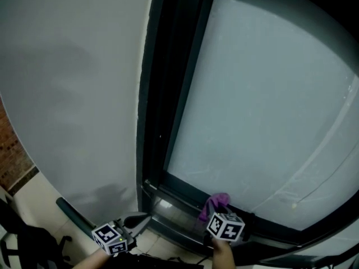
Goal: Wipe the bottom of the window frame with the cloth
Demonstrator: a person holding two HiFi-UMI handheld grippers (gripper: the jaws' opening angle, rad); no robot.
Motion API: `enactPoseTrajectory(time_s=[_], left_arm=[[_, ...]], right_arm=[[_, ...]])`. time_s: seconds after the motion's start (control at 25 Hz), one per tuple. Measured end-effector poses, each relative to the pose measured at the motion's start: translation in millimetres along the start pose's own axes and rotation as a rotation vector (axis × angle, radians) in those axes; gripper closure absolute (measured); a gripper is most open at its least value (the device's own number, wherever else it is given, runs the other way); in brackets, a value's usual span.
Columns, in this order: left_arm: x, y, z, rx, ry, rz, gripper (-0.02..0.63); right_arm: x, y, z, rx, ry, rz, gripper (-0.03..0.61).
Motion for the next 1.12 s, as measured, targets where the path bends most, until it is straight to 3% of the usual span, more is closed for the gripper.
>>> enactPoseTrajectory(time_s=[0.6,1.12], left_arm=[[-2.6,-20.6,3.3,0.091,-0.017,-0.029,0.611],[2.3,-33.7,4.6,0.147,-0.041,-0.070,0.611]], right_arm=[[6.4,20.7,30.1,0.127,-0.010,0.035,0.494],[12.9,42.2,62.7,0.220,-0.059,0.128,0.494]])
Point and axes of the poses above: the fingertips, and each gripper's own axes: y forward along the fingers, z to its left, x out of its top, the point moved 4 cm from there along -y, backward along the fingers, and after that the axes turned 3 degrees about x, right-handed, at the moved point
